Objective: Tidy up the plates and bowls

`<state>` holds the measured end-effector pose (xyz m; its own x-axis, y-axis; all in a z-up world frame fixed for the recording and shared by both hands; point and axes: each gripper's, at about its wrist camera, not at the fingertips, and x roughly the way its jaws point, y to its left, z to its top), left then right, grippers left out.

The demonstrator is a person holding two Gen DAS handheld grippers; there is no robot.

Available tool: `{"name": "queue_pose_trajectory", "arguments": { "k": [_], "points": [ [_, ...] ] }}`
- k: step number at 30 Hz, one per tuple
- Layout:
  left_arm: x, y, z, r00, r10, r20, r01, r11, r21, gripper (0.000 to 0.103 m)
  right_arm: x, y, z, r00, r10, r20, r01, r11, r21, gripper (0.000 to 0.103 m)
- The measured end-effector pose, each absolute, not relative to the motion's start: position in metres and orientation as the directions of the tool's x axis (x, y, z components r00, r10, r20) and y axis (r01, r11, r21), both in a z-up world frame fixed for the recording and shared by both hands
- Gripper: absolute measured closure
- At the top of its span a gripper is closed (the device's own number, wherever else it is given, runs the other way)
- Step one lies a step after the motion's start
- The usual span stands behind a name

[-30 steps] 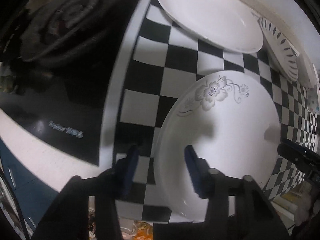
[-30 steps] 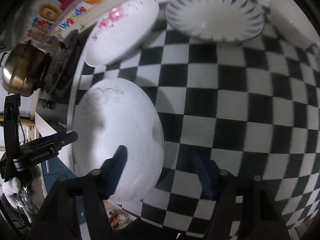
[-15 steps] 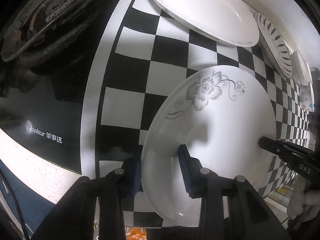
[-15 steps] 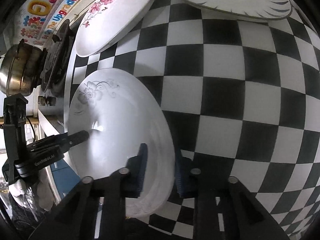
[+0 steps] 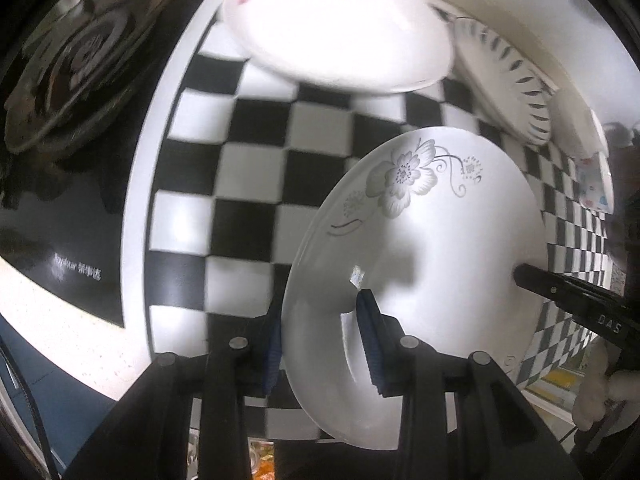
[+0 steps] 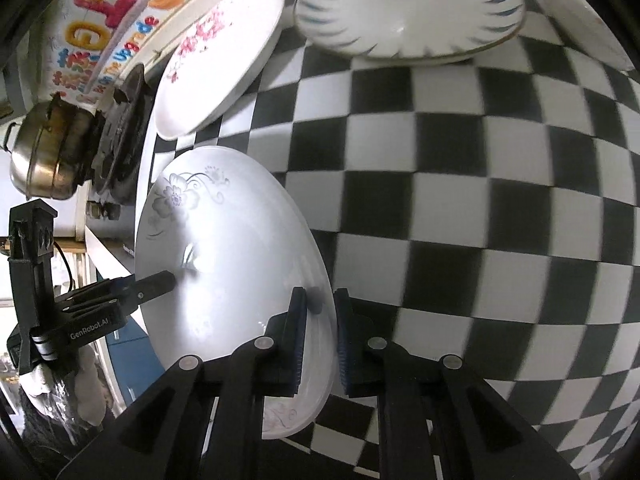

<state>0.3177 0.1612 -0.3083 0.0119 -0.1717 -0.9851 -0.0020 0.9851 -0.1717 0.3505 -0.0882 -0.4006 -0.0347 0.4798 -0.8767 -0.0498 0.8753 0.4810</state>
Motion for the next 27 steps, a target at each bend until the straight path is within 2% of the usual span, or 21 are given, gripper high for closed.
{"name": "queue_pose_trajectory", "arguments": {
  "k": [6, 13, 27],
  "points": [
    [0.328, 0.124, -0.302, 0.025, -0.180, -0.983, 0.068, 0.982, -0.178, 0.071, 0.345, -0.133, -0.386, 0.008, 0.480, -0.877, 0.005, 0.877, 0.480, 0.087],
    [0.341, 0.081, -0.322, 0.008, -0.193, -0.981, 0.133, 0.973, -0.190, 0.071, 0.336, -0.196, -0.375, 0.059, 0.461, -0.885, 0.069, 0.883, 0.464, 0.087],
    [0.344, 0.019, -0.349, -0.044, -0.178, -0.983, 0.184, 0.966, -0.183, 0.071, 0.320, -0.266, -0.402, 0.050, 0.441, -0.896, 0.147, 0.884, 0.444, 0.087]
  ]
}}
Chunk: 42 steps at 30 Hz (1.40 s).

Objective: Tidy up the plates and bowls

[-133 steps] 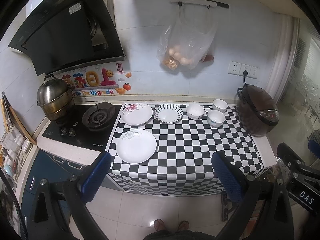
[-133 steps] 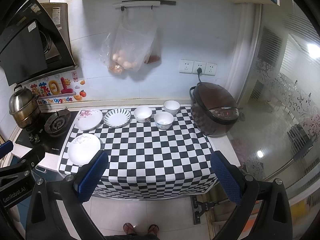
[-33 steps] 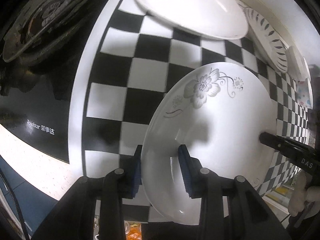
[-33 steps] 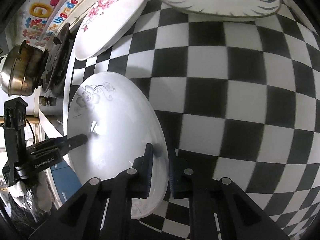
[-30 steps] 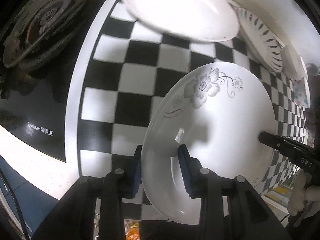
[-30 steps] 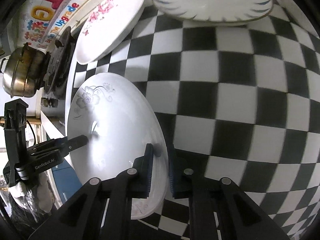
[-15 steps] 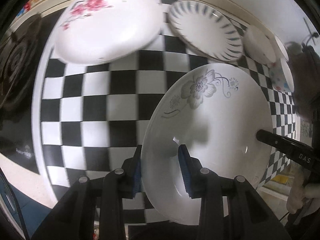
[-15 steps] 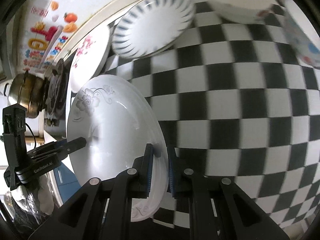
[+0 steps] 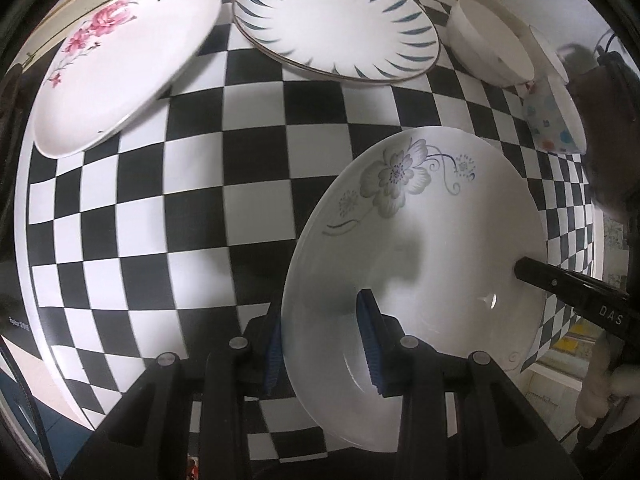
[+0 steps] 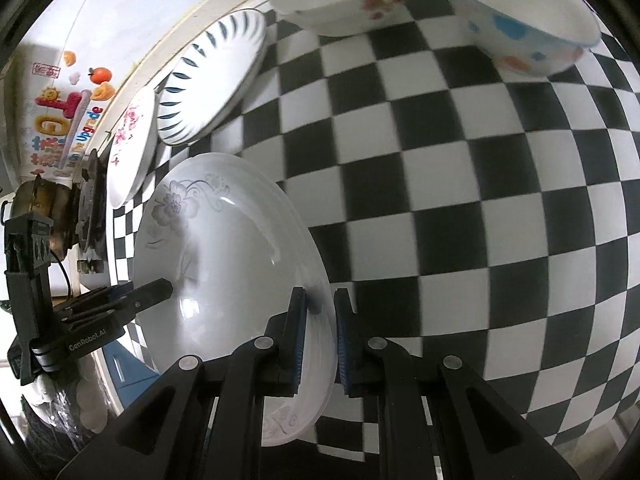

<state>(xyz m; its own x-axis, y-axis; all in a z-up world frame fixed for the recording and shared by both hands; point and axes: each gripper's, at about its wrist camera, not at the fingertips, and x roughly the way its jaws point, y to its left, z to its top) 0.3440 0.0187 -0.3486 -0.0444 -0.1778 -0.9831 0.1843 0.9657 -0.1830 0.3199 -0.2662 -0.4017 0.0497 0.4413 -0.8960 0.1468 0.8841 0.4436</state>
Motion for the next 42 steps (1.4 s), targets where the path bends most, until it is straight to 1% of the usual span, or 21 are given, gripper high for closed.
{"name": "queue_pose_trajectory", "arguments": {
  "k": [14, 21, 24, 28, 29, 30, 31, 32, 33, 35, 37, 40, 42],
  "points": [
    [0.354, 0.018, -0.373, -0.083, -0.135, -0.987, 0.158, 0.976, -0.147, 0.071, 0.332, -0.274, -0.418, 0.008, 0.433, -0.901, 0.128, 0.893, 0.431, 0.087],
    [0.352, 0.019, -0.373, -0.072, -0.123, -0.990, 0.141, 0.981, -0.132, 0.071, 0.333, -0.269, -0.422, -0.010, 0.445, -0.895, 0.125, 0.889, 0.441, 0.087],
    [0.349, 0.019, -0.366, -0.054, -0.110, -0.992, 0.097, 0.989, -0.115, 0.071, 0.336, -0.270, -0.423, -0.026, 0.451, -0.892, 0.128, 0.887, 0.444, 0.086],
    [0.344, 0.040, -0.333, 0.031, -0.068, -0.997, 0.012, 0.998, -0.068, 0.070, 0.335, -0.280, -0.400, 0.025, 0.426, -0.904, 0.110, 0.898, 0.426, 0.085],
    [0.341, 0.047, -0.321, 0.064, -0.051, -0.997, -0.013, 0.999, -0.052, 0.070, 0.334, -0.282, -0.389, 0.050, 0.422, -0.905, 0.102, 0.900, 0.425, 0.082],
    [0.340, 0.053, -0.310, 0.094, -0.036, -0.995, -0.037, 0.999, -0.040, 0.070, 0.333, -0.281, -0.378, 0.076, 0.420, -0.904, 0.093, 0.900, 0.426, 0.074],
    [0.337, 0.062, -0.295, 0.134, -0.020, -0.991, -0.071, 0.997, -0.030, 0.070, 0.332, -0.280, -0.364, 0.114, 0.423, -0.899, 0.075, 0.899, 0.432, 0.069],
    [0.336, 0.069, -0.285, 0.159, -0.011, -0.987, -0.093, 0.995, -0.026, 0.070, 0.332, -0.276, -0.347, 0.161, 0.431, -0.888, 0.039, 0.896, 0.443, 0.057],
    [0.335, 0.077, -0.276, 0.182, -0.007, -0.983, -0.116, 0.993, -0.029, 0.070, 0.333, -0.269, -0.331, 0.207, 0.443, -0.872, -0.003, 0.892, 0.452, 0.042],
    [0.336, 0.095, -0.258, 0.216, -0.020, -0.976, -0.176, 0.983, -0.059, 0.069, 0.341, -0.247, -0.303, 0.258, 0.496, -0.829, -0.099, 0.867, 0.488, 0.028],
    [0.343, 0.114, -0.251, 0.232, -0.037, -0.972, -0.218, 0.972, -0.089, 0.065, 0.355, -0.222, -0.291, 0.225, 0.533, -0.815, -0.159, 0.846, 0.509, 0.027],
    [0.353, 0.142, -0.256, 0.238, -0.055, -0.970, -0.279, 0.952, -0.123, 0.065, 0.394, -0.173, -0.284, 0.116, 0.562, -0.819, -0.217, 0.819, 0.531, 0.027],
    [0.366, 0.160, -0.262, 0.232, -0.072, -0.970, -0.323, 0.935, -0.147, 0.065, 0.418, -0.144, -0.285, 0.098, 0.554, -0.827, -0.242, 0.819, 0.520, 0.027]
  ]
}}
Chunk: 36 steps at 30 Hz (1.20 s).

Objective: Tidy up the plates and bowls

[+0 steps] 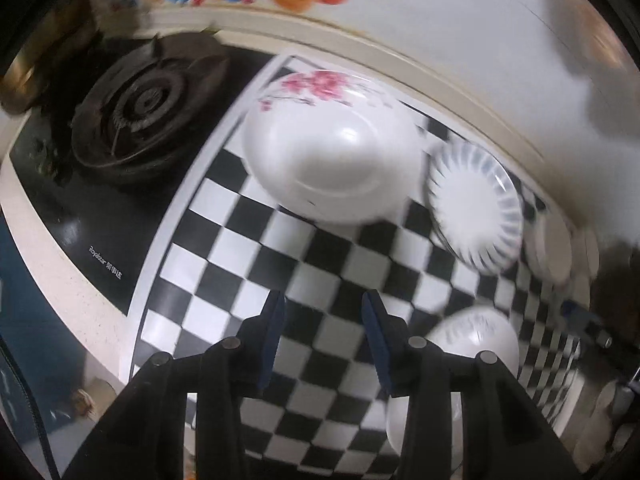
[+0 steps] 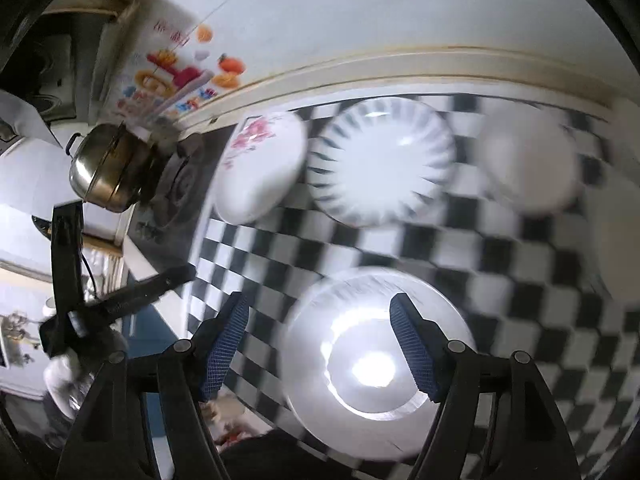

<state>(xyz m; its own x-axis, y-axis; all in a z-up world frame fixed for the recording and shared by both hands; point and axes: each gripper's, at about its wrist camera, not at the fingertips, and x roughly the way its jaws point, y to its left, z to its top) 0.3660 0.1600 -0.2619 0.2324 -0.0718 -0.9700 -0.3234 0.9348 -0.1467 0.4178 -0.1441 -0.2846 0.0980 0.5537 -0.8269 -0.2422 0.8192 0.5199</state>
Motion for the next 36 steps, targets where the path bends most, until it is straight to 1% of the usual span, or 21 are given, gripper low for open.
{"name": "queue_pose_trajectory", "arguments": {
  "k": [3, 5, 8, 13, 14, 16, 18, 20, 21, 24, 25, 26, 27, 36],
  "points": [
    [0.385, 0.191, -0.285, 0.205, -0.112, -0.972, -0.389, 0.902, -0.186, 0.065, 0.462, -0.095, -0.281, 0.143, 0.541, -0.829, -0.382, 0.803, 0.457, 0.027],
    [0.403, 0.210, -0.304, 0.178, -0.132, -0.975, -0.426, 0.883, -0.197, 0.065, 0.494, -0.065, -0.288, 0.124, 0.524, -0.843, -0.444, 0.789, 0.425, 0.028],
    [0.422, 0.228, -0.327, 0.148, -0.162, -0.976, -0.451, 0.867, -0.212, 0.065, 0.541, -0.029, -0.309, 0.054, 0.498, -0.866, -0.462, 0.781, 0.421, 0.029],
    [0.451, 0.247, -0.356, 0.117, -0.216, -0.969, -0.483, 0.840, -0.245, 0.065, 0.599, 0.015, -0.348, -0.026, 0.466, -0.885, -0.451, 0.784, 0.426, 0.038],
    [0.456, 0.248, -0.360, 0.111, -0.218, -0.970, -0.484, 0.840, -0.245, 0.065, 0.608, 0.023, -0.355, -0.037, 0.457, -0.889, -0.453, 0.785, 0.423, 0.042],
    [0.465, 0.249, -0.367, 0.098, -0.221, -0.970, -0.475, 0.846, -0.241, 0.065, 0.623, 0.037, -0.370, -0.067, 0.438, -0.896, -0.461, 0.783, 0.417, 0.044],
    [0.470, 0.249, -0.373, 0.082, -0.224, -0.971, -0.470, 0.851, -0.235, 0.065, 0.634, 0.047, -0.385, -0.099, 0.417, -0.904, -0.457, 0.788, 0.413, 0.052],
    [0.476, 0.248, -0.380, 0.060, -0.228, -0.972, -0.465, 0.855, -0.229, 0.066, 0.642, 0.053, -0.402, -0.135, 0.393, -0.910, -0.449, 0.794, 0.410, 0.056],
    [0.478, 0.247, -0.380, 0.064, -0.225, -0.972, -0.462, 0.857, -0.229, 0.066, 0.646, 0.055, -0.410, -0.153, 0.385, -0.910, -0.444, 0.796, 0.411, 0.060],
    [0.484, 0.245, -0.379, 0.067, -0.224, -0.972, -0.449, 0.863, -0.230, 0.067, 0.652, 0.056, -0.427, -0.203, 0.383, -0.901, -0.413, 0.801, 0.434, 0.067],
    [0.486, 0.245, -0.379, 0.067, -0.227, -0.972, -0.448, 0.863, -0.232, 0.068, 0.654, 0.056, -0.431, -0.219, 0.391, -0.894, -0.402, 0.799, 0.447, 0.070],
    [0.488, 0.243, -0.379, 0.071, -0.236, -0.969, -0.439, 0.865, -0.242, 0.077, 0.656, 0.056, -0.435, -0.230, 0.394, -0.890, -0.394, 0.798, 0.456, 0.079],
    [0.491, 0.241, -0.379, 0.063, -0.235, -0.970, -0.433, 0.869, -0.238, 0.077, 0.656, 0.055, -0.438, -0.236, 0.393, -0.889, -0.389, 0.800, 0.457, 0.085],
    [0.500, 0.239, -0.372, 0.071, -0.217, -0.974, -0.420, 0.879, -0.226, 0.077, 0.651, 0.052, -0.435, -0.224, 0.383, -0.896, -0.430, 0.786, 0.443, 0.086]
  ]
}}
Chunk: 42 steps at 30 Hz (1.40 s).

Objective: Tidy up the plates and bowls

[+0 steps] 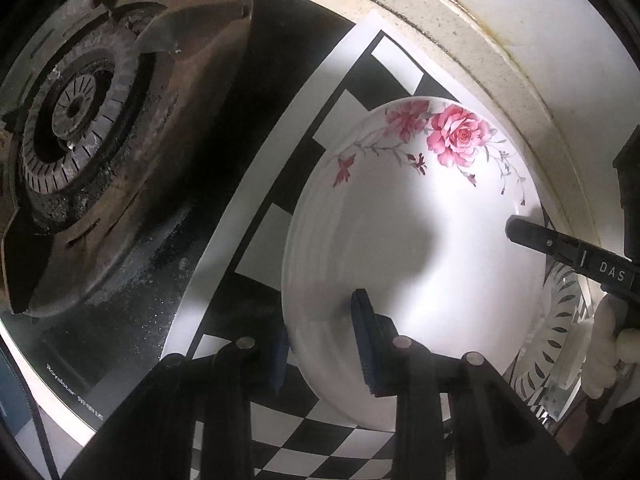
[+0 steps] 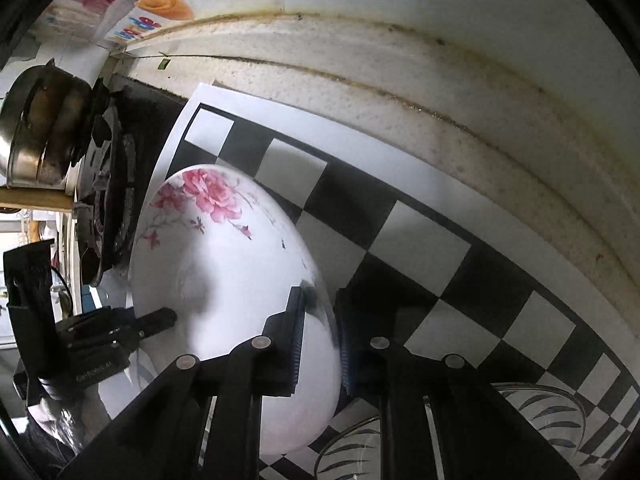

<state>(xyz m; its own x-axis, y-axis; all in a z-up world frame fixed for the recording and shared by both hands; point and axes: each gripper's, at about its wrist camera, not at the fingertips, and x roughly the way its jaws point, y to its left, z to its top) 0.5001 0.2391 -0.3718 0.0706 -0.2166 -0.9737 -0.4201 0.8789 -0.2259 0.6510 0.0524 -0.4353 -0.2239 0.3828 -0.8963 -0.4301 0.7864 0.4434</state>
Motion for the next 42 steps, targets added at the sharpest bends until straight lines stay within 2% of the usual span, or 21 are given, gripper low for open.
{"name": "queue_pose_trajectory", "arguments": {
  "k": [21, 42],
  "points": [
    [0.469, 0.228, -0.301, 0.134, -0.167, -0.977, -0.333, 0.921, -0.203, 0.076, 0.604, 0.004, -0.370, -0.170, 0.474, -0.864, -0.409, 0.764, 0.499, 0.090],
    [0.384, 0.095, -0.281, 0.101, -0.209, -0.973, -0.058, 0.975, -0.215, 0.076, 0.447, -0.171, -0.337, -0.062, 0.498, -0.865, -0.223, 0.838, 0.499, 0.090]
  ]
}}
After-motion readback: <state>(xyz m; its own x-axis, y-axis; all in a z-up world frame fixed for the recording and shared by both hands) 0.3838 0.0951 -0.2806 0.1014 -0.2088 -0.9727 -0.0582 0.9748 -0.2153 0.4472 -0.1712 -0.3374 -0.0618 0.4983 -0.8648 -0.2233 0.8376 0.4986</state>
